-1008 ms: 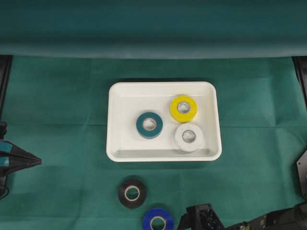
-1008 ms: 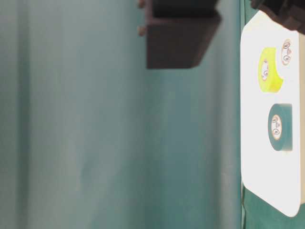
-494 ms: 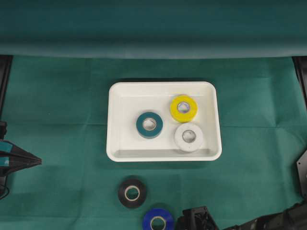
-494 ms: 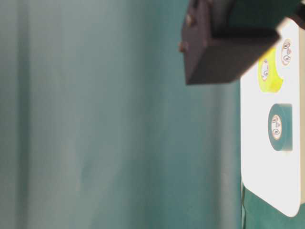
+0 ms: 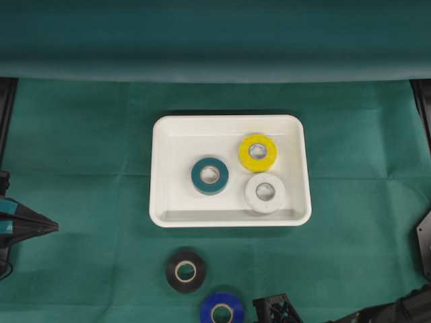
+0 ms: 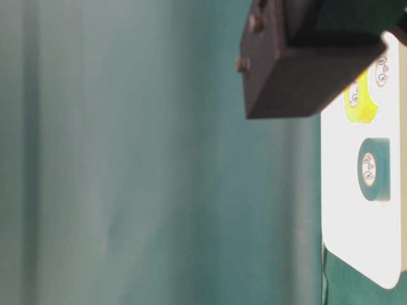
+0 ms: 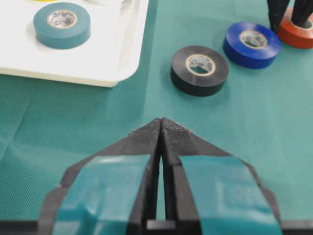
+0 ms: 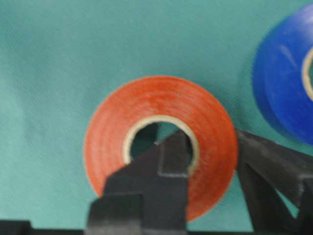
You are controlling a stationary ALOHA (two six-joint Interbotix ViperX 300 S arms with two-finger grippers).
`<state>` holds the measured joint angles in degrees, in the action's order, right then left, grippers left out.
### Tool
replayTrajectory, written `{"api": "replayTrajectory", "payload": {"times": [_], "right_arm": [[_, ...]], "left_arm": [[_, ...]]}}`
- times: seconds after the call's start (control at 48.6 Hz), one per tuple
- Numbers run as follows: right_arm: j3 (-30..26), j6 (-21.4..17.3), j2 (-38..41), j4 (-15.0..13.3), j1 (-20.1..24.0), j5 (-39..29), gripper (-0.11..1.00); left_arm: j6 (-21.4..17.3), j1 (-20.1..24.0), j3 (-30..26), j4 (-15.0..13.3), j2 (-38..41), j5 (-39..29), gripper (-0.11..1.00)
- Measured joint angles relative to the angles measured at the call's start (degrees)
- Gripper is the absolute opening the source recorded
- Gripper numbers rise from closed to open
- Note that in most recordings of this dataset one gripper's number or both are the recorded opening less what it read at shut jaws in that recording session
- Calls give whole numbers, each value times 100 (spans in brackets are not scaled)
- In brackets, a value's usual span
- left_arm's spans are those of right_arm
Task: Put the tape into the white case with the right arm.
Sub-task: 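Move the right gripper down onto the red tape roll and grasp it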
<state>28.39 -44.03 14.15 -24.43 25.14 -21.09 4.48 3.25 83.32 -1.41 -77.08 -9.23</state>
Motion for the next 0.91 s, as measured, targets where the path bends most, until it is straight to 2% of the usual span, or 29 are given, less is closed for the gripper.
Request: {"api": "replayTrajectory", "payload": {"times": [0.411, 0.782, 0.905], "right_arm": [[-35, 35, -18, 0, 44, -97, 1], [-343, 53, -642, 9, 123, -1477, 1], [-448, 35, -650, 9, 123, -1731, 1]], "left_arm": [[0, 9, 0, 0, 9, 0, 0], [9, 0, 9, 0, 9, 0, 0], [9, 9, 9, 0, 0, 0, 0]]}}
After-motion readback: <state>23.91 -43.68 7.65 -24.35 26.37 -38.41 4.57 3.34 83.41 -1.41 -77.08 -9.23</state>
